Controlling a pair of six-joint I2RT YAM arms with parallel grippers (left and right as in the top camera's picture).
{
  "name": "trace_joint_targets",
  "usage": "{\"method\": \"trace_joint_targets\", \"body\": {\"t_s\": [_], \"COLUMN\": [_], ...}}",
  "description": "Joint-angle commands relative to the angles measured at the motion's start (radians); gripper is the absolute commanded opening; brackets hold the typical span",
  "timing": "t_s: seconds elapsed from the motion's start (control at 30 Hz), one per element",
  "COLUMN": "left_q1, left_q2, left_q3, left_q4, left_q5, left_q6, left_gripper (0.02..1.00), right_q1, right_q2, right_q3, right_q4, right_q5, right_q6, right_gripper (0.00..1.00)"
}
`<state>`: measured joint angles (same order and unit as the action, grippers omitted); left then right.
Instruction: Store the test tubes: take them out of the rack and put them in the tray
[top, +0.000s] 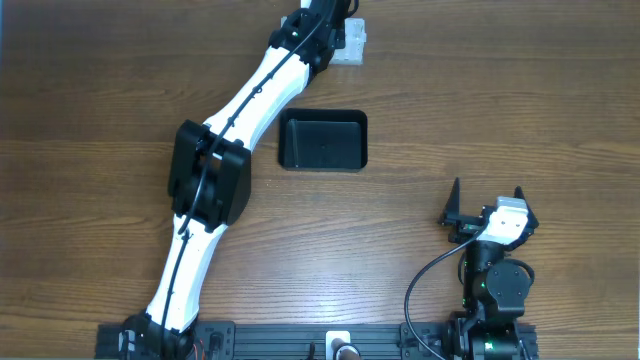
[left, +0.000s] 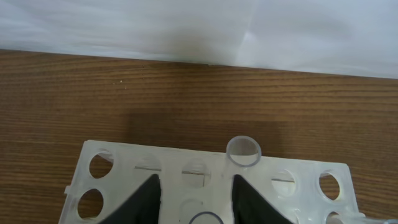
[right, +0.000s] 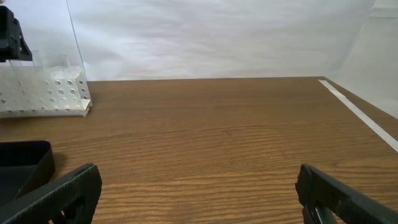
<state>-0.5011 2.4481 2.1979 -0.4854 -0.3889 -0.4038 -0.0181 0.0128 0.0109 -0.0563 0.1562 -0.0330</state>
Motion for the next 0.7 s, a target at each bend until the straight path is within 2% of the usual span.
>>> {"method": "trace_joint_targets", "body": {"t_s": [0.03, 0.33, 0.7], "left_q1": [-0.002, -0.005, -0.007], "left_q2": [0.019, 0.019, 0.000], "left_q3": [0.023, 0.023, 0.023], "left_q4": [-0.002, -0.001, -0.001], "left_q5": [0.018, 0.017, 0.016], "left_q6": [0.009, 0.009, 0.040], "left_gripper": [0.279, 0.145, 0.119], "right_q1": [0.004, 0.004, 0.004], "right_q2": [-0.007, -0.007, -0.007], "right_q3": [-0.006, -0.006, -0.006], "right_q4": [-0.002, -0.002, -0.002], "right_q5": [-0.002, -0.002, -0.002], "right_q6": [0.002, 0.002, 0.002], "right_gripper": [0.993, 0.991, 0.993]}}
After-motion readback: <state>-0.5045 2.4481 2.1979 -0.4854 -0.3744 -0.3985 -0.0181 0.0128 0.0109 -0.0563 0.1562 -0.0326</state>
